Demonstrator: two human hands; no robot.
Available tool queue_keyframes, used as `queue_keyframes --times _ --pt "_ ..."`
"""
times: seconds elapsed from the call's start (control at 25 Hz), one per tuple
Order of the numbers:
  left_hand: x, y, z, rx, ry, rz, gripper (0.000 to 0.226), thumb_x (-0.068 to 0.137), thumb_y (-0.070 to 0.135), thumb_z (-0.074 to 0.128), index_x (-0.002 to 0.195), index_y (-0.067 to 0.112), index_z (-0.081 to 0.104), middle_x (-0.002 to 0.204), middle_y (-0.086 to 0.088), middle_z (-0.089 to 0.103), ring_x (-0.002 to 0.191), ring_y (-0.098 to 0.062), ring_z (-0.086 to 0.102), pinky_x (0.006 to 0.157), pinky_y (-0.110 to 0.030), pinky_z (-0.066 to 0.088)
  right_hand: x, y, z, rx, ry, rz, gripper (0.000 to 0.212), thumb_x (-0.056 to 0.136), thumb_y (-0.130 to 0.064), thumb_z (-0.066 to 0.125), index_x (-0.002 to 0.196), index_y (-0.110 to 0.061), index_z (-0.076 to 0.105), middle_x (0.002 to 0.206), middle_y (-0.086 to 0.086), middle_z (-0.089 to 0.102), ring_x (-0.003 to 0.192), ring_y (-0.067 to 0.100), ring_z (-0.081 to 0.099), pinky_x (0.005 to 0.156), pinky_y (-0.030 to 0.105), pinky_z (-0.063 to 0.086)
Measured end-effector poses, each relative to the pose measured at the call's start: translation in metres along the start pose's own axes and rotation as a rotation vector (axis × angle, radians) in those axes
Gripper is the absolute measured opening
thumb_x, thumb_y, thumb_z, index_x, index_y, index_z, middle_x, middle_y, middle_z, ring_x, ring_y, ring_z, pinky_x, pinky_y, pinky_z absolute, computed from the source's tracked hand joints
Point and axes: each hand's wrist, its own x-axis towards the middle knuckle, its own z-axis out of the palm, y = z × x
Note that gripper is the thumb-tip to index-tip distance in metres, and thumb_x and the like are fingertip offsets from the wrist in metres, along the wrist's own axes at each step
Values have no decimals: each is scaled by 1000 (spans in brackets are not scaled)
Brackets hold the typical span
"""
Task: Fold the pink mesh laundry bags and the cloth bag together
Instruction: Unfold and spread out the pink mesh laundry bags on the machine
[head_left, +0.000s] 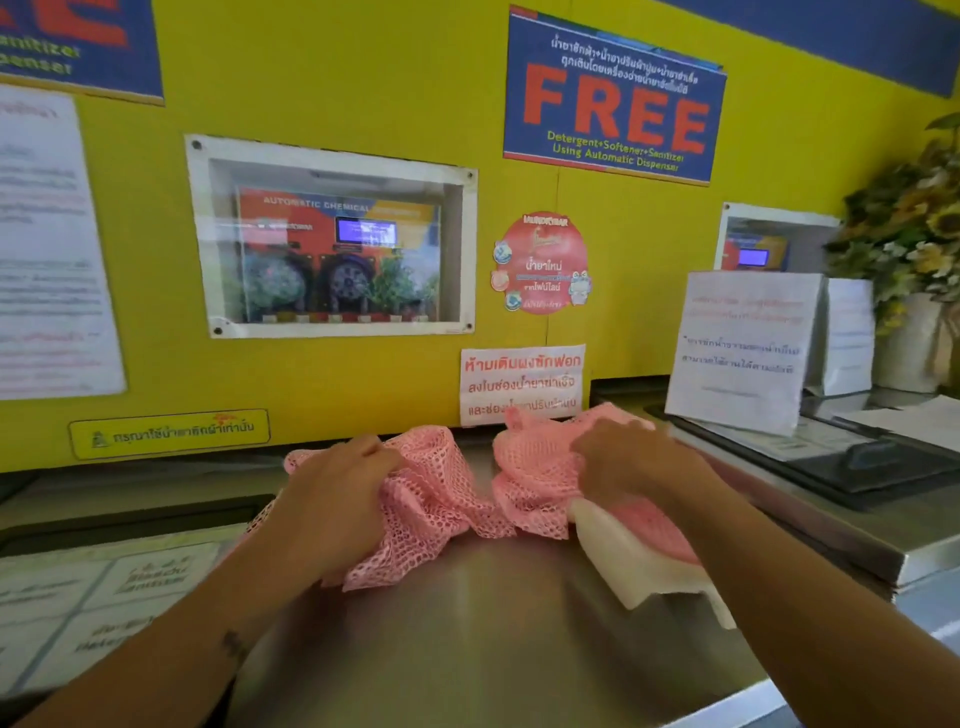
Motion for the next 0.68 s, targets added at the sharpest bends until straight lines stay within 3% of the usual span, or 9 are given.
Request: queue_keyframes --times 0.08,0.16,0.2,0.28,0.4,0.52,0.68 --pt "-2 -7 -6 76 21 -38 44 78 11 54 118 25 64 119 3 57 114 -22 51 93 -40 42 -2 -21 -28 -76 245 14 55 88 -25 47 143 -27 41 147 8 39 134 36 38 110 60 27" --pt "-2 -12 -11 101 29 -116 41 80 17 51 118 29 62 126 5 51 120 -20 42 104 -42 35 1 -48 -50 75 385 -168 58 88 -25 51 145 -29 39 148 7 38 135 35 38 109 55 33" --pt "-2 -14 -12 83 39 -146 40 81 20 49 117 31 61 129 5 49 123 -20 40 107 -42 32 1 -64 -56 203 381 -272 60 86 -23 53 145 -29 40 148 7 38 135 34 39 108 52 36" --pt "-5 -23 -14 51 33 -217 40 80 24 48 116 33 61 135 5 45 128 -20 34 110 -44 27 11 -103 -52 452 211 -445 62 85 -20 53 146 -25 38 151 6 39 135 30 41 107 47 40" --pt "-11 -38 -18 24 -49 -341 39 74 29 46 108 36 65 144 1 36 139 -24 18 113 -50 14 23 -156 -5 577 -42 -536 63 84 -28 55 144 -24 36 141 4 52 120 28 54 94 40 48" --pt "-13 -53 -24 56 -9 -393 24 73 22 50 90 33 64 143 1 36 139 -23 14 111 -54 11 36 -172 28 601 103 -524 48 85 -23 57 132 -24 48 127 2 61 107 30 63 83 39 53" --pt "-12 -81 -47 -14 181 -479 24 74 13 53 85 33 61 124 8 47 128 -19 30 109 -50 15 55 -153 23 1038 156 -442 23 87 -13 62 104 -27 67 103 -6 68 93 20 68 76 36 55"
